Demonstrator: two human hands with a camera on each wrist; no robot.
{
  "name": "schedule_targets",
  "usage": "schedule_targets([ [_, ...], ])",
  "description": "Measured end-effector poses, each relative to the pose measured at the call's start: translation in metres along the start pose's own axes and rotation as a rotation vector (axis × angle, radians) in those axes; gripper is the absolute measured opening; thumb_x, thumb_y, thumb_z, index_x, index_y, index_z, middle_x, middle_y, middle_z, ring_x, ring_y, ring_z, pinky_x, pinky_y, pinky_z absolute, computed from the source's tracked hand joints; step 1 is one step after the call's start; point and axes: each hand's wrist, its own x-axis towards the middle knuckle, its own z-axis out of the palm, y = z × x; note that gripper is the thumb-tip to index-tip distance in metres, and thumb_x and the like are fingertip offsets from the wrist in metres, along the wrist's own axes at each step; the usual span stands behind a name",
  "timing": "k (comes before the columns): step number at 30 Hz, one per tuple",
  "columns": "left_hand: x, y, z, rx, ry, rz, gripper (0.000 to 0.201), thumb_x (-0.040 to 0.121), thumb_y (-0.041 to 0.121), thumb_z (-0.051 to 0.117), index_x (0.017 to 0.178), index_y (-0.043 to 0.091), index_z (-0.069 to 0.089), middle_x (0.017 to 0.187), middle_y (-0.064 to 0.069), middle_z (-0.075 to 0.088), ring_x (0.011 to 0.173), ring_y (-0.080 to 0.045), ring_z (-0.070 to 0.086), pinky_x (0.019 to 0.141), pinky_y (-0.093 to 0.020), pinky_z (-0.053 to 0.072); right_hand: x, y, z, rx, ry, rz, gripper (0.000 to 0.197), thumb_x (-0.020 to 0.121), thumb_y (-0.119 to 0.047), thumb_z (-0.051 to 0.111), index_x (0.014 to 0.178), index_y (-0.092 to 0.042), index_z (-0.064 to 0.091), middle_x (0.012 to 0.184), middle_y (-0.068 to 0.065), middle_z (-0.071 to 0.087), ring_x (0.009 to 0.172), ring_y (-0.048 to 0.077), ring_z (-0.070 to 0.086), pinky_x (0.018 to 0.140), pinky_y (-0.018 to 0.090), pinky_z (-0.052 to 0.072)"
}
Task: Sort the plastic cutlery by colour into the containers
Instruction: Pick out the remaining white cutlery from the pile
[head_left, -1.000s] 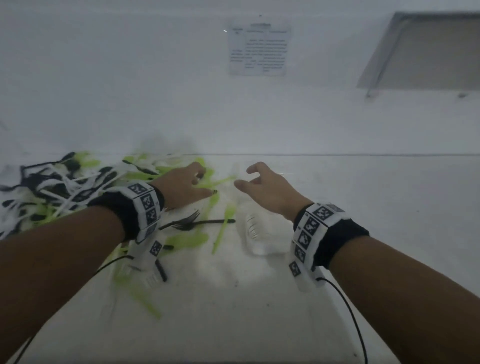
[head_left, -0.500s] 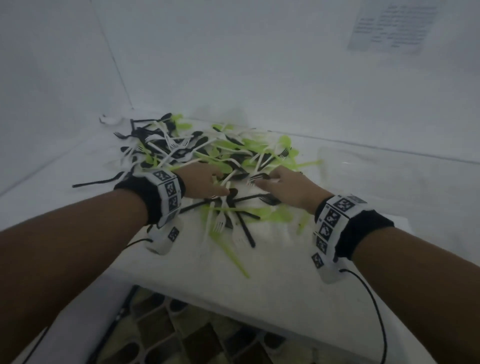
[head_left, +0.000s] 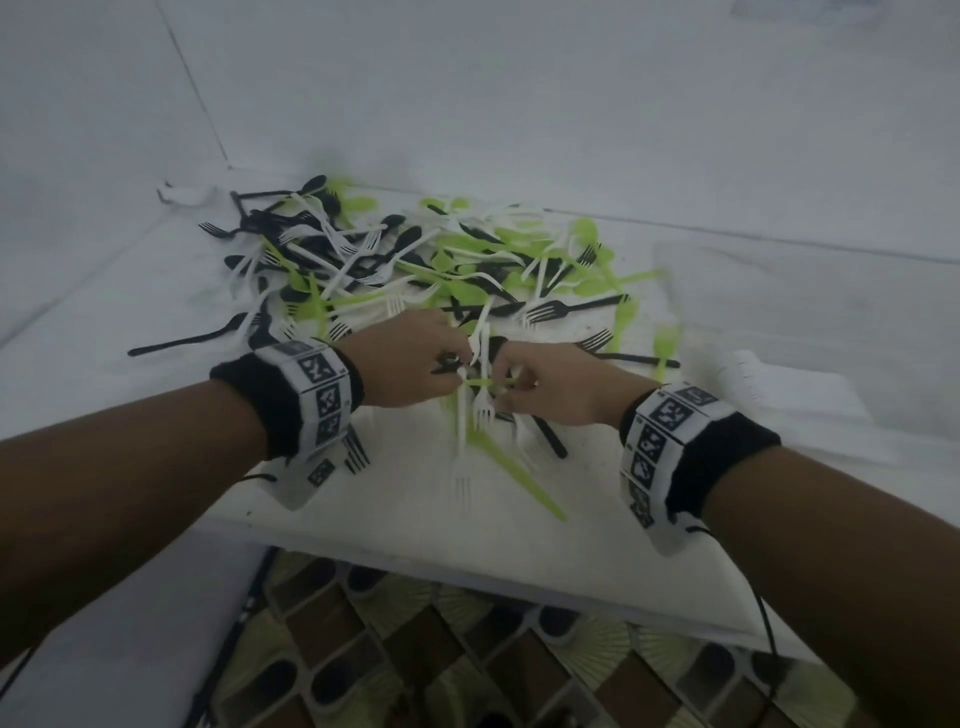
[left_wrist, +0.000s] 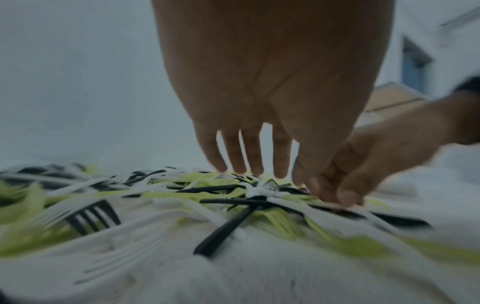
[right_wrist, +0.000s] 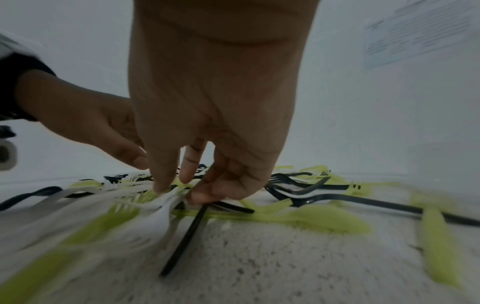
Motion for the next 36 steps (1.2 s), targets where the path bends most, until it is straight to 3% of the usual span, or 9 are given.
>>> schedule_targets([
  [3,-0.014,-0.002,0.009,0.103,0.125,0.239,0.026,0.092,0.02,0.067,0.117,0.019,0.068,0.111,-0.005,0.055,0.107,-0.026,0.049,0.089,-0.041,0.045,0.0,0.0,0.004,-0.03,0.029,0.066,0.026,0.092,-0.031,0.073,0.107,-0.022,0.054,0.092,-0.009,0.064,0.085,0.016,0.062,0.072,0.032,0.049],
  [6,-0.02,0.001,0.018,0.255,0.068,0.44,0.034,0.083,0.014,0.069,0.116,0.022,0.07,0.117,-0.005,0.057,0.106,-0.027,0.05,0.086,-0.039,0.046,-0.001,0.001,0.004,-0.007,0.079,0.142,0.032,0.091,-0.029,0.073,0.111,-0.021,0.05,0.094,-0.006,0.069,0.084,0.014,0.064,0.07,0.03,0.051],
  [10,-0.016,0.004,0.028,0.4,0.109,0.56,0.028,0.077,0.011,0.074,0.103,0.021,0.072,0.114,-0.008,0.062,0.1,-0.028,0.057,0.08,-0.038,0.049,-0.002,-0.001,-0.003,-0.057,0.096,0.235,0.034,0.088,-0.034,0.073,0.117,-0.024,0.057,0.101,-0.006,0.068,0.092,0.016,0.063,0.074,0.032,0.05],
  [14,-0.01,-0.003,0.024,0.304,0.164,0.561,0.011,0.089,0.021,0.073,0.099,0.022,0.07,0.113,-0.002,0.06,0.102,-0.022,0.051,0.084,-0.031,0.045,-0.006,0.003,-0.021,-0.213,0.126,0.281,0.026,0.09,-0.026,0.069,0.115,-0.018,0.072,0.102,-0.005,0.063,0.098,0.019,0.061,0.082,0.033,0.053],
  [18,-0.008,-0.003,0.018,0.147,0.207,0.551,0.009,0.097,0.026,0.067,0.105,0.021,0.069,0.109,0.002,0.059,0.101,-0.018,0.05,0.087,-0.028,0.041,-0.012,0.014,-0.024,-0.285,0.058,0.326,0.043,0.089,-0.021,0.064,0.131,-0.024,0.054,0.11,-0.001,0.061,0.101,0.023,0.06,0.086,0.041,0.056],
  [21,-0.006,-0.002,0.013,0.125,0.182,0.505,0.009,0.1,0.031,0.063,0.101,0.022,0.066,0.103,0.006,0.058,0.094,-0.016,0.05,0.084,-0.031,0.043,-0.017,0.021,-0.017,-0.276,0.057,0.343,0.034,0.089,-0.02,0.061,0.118,-0.024,0.044,0.102,0.004,0.063,0.089,0.026,0.062,0.075,0.043,0.057],
  [28,-0.009,0.001,0.002,-0.026,0.098,0.277,0.013,0.108,0.029,0.041,0.102,0.021,0.049,0.084,0.006,0.051,0.071,-0.016,0.049,0.066,-0.037,0.045,-0.021,0.024,-0.019,-0.421,0.081,0.339,0.015,0.092,-0.032,0.062,0.103,-0.028,0.071,0.099,-0.003,0.064,0.093,0.023,0.063,0.069,0.032,0.049],
  [33,-0.01,-0.007,-0.003,0.146,0.139,0.322,0.013,0.096,0.031,0.048,0.096,0.024,0.058,0.068,0.007,0.052,0.06,-0.014,0.05,0.055,-0.036,0.045,-0.03,0.026,-0.032,-0.522,0.199,0.363,0.017,0.095,-0.027,0.052,0.107,-0.023,0.062,0.089,-0.001,0.059,0.08,0.024,0.06,0.063,0.03,0.043],
  [36,0.001,-0.001,0.0,0.32,0.064,0.379,0.032,0.094,0.028,0.043,0.114,0.021,0.067,0.073,0.008,0.058,0.065,-0.018,0.054,0.057,-0.036,0.048,-0.033,0.029,-0.036,-0.565,0.305,0.386,0.015,0.098,-0.027,0.043,0.104,-0.018,0.053,0.082,0.002,0.056,0.071,0.026,0.055,0.064,0.032,0.041],
])
